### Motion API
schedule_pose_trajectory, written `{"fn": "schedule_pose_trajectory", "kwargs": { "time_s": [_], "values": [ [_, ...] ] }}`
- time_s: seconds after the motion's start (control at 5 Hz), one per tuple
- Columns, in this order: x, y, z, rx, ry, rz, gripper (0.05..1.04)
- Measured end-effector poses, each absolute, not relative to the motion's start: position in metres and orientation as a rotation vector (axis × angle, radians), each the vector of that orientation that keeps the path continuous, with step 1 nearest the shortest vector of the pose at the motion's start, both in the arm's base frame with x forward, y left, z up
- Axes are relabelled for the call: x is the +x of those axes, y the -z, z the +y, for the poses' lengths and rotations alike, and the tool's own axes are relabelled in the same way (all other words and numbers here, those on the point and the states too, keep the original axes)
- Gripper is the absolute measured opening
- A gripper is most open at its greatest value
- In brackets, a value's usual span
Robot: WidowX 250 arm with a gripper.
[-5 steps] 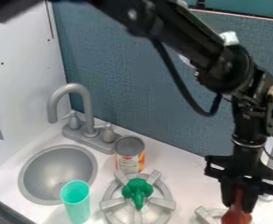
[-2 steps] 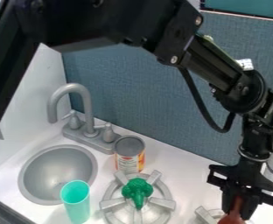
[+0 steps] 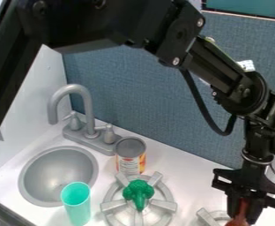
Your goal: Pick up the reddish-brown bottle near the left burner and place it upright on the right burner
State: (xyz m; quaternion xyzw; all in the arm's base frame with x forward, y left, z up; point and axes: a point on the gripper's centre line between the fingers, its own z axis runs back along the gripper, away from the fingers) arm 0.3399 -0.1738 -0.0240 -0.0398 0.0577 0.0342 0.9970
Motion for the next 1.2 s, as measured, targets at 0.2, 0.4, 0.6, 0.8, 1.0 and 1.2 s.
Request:
{"fn": "schedule_pose_trajectory", "kwargs": {
  "time_s": [0.2, 0.4, 0.6, 0.8, 1.0, 1.2],
  "values": [
    [0.339, 0.024, -0.173, -0.08, -0.067, 0.123, 0.418],
    [0.335, 0.024, -0.173, -0.07, -0.08, 0.147, 0.723],
    [0.327, 0.021, -0.166, -0.053, -0.093, 0.144, 0.981],
    [0.322, -0.011, -0.161, -0.066, -0.11, 0.087, 1.003],
    [0.301, -0.043, -0.158, -0.142, -0.114, 0.036, 1.001],
    [0.279, -0.075, -0.144, -0.182, -0.126, 0.0, 1.001]
  ]
}}
